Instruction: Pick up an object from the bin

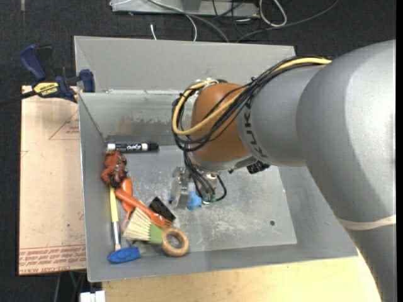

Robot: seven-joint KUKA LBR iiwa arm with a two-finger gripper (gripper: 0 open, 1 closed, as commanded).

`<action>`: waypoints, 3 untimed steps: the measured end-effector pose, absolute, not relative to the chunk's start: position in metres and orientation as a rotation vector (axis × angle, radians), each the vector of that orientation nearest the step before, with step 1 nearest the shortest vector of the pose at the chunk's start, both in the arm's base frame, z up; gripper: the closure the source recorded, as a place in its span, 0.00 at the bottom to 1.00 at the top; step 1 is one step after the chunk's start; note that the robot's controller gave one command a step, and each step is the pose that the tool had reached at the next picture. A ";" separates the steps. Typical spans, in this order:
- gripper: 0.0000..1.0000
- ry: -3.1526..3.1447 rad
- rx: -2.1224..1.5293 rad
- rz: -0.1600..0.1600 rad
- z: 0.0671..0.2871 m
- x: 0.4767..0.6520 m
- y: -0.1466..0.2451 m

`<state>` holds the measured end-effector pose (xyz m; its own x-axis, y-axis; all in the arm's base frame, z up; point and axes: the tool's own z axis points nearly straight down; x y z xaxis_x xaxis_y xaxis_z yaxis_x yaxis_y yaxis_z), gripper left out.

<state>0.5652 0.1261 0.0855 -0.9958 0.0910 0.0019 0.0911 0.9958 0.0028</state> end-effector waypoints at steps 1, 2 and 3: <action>1.00 -3.137 -0.143 -0.005 0.085 0.565 0.126; 1.00 -3.137 -0.143 -0.005 0.085 0.565 0.126; 1.00 -3.137 -0.143 -0.005 0.085 0.565 0.126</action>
Offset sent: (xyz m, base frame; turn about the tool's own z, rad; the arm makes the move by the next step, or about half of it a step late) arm 0.0000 0.0000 0.0000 0.0000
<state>0.5652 0.1261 0.0855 -0.9958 0.0913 0.0019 0.0913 0.9958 0.0029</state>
